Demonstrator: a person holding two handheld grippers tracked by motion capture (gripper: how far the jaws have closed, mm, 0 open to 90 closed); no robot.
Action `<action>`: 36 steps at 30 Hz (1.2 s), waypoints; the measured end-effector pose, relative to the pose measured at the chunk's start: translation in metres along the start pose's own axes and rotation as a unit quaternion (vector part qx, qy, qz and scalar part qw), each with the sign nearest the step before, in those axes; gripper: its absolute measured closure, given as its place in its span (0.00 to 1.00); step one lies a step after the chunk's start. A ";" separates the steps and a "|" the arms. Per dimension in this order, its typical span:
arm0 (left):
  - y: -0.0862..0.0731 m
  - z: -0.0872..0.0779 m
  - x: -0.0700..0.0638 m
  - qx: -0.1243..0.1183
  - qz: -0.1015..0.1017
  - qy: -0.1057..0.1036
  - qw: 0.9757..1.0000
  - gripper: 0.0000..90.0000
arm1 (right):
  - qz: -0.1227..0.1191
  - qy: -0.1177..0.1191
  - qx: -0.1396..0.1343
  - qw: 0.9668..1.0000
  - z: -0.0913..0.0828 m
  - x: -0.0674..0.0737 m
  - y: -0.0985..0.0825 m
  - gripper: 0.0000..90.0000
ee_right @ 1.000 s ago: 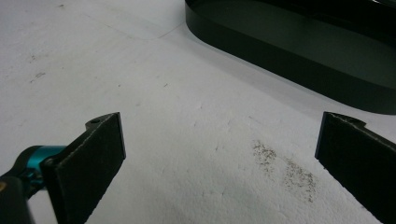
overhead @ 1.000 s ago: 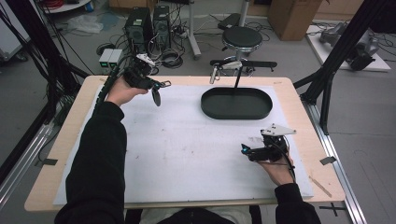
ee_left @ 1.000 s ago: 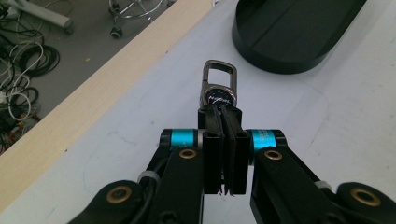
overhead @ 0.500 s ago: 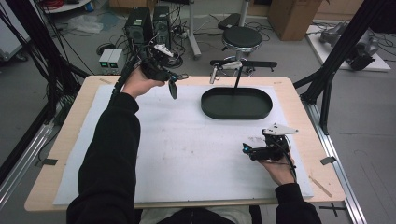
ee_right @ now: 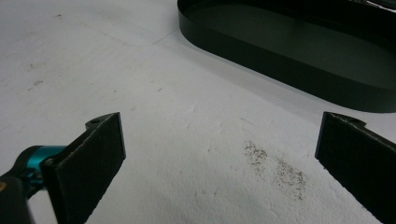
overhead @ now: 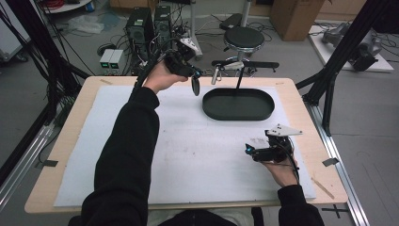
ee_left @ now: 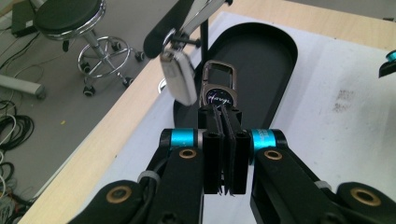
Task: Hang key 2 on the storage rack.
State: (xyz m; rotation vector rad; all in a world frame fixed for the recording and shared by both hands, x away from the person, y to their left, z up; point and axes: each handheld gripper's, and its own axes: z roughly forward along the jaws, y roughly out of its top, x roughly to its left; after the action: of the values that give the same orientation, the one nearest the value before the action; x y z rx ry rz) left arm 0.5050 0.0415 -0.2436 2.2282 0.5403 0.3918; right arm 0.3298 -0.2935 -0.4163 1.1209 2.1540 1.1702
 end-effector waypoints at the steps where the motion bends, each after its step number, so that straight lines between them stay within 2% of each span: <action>1: 0.003 0.002 -0.001 0.001 0.003 0.001 1.000 0.97 | 0.000 0.001 0.000 1.000 0.000 0.000 0.000 0.01; 10: 0.019 0.020 -0.012 -0.005 0.013 0.000 1.000 0.97 | 0.003 -0.001 -0.001 1.000 -0.001 -0.002 0.000 0.01; 14: 0.026 0.032 -0.019 -0.002 0.023 0.000 1.000 0.97 | 0.002 0.000 -0.003 1.000 -0.001 -0.001 0.000 0.01; 24: 0.043 0.062 -0.030 -0.009 0.032 0.006 0.999 0.97 | 0.004 0.002 -0.003 1.000 -0.001 -0.002 0.000 0.01; 28: 0.048 0.074 -0.032 -0.001 0.039 0.006 0.999 0.97 | 0.004 0.002 -0.006 1.000 -0.002 -0.002 0.000 0.01; 36: 0.051 0.090 -0.029 -0.005 0.027 0.022 0.999 0.97 | 0.006 0.002 -0.006 1.000 -0.003 -0.002 0.000 0.01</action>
State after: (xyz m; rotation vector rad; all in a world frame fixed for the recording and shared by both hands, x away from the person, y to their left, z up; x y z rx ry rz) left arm 0.5327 -0.0599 -0.2644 2.2324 0.5003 0.4709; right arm 0.3289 -0.2963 -0.4150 1.1277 2.1432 1.1898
